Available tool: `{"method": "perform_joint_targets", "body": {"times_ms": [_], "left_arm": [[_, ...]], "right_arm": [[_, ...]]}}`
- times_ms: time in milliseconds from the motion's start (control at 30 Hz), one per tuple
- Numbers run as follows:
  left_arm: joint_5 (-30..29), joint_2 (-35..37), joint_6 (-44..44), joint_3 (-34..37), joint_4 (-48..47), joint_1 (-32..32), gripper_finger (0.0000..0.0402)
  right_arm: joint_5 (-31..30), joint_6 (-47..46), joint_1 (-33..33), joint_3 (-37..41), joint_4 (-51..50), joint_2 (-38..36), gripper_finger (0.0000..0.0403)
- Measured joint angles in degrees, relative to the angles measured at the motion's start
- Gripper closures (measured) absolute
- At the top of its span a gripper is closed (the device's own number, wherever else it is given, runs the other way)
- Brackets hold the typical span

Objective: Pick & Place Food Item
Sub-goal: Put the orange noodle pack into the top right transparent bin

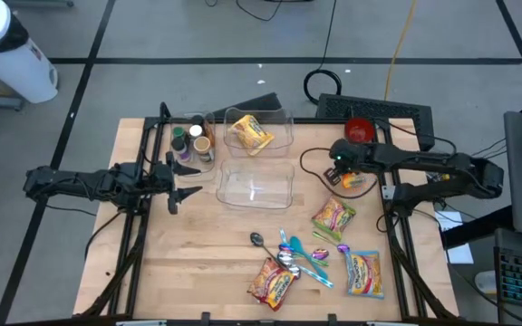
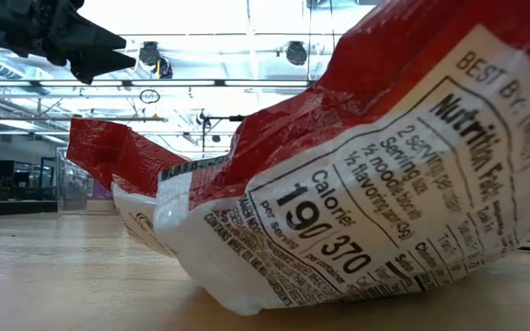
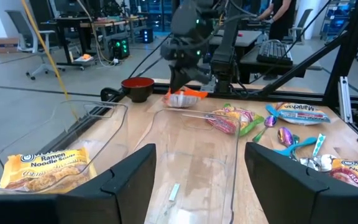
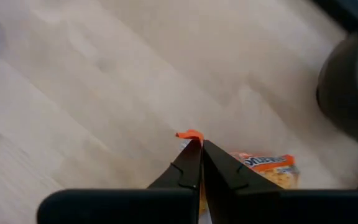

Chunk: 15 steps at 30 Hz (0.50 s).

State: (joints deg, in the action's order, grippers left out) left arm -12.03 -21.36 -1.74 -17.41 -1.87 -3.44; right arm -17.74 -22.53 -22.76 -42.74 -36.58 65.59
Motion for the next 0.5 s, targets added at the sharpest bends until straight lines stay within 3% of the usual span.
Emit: {"method": "perform_joint_targets", "body": {"times_ms": [500], "left_arm": [[0.0,0.02,0.0,0.0,0.0,-0.02,0.0136]], "right_arm": [[1.57,7.98,0.0,0.0,17.13,-11.51,0.0403]]}}
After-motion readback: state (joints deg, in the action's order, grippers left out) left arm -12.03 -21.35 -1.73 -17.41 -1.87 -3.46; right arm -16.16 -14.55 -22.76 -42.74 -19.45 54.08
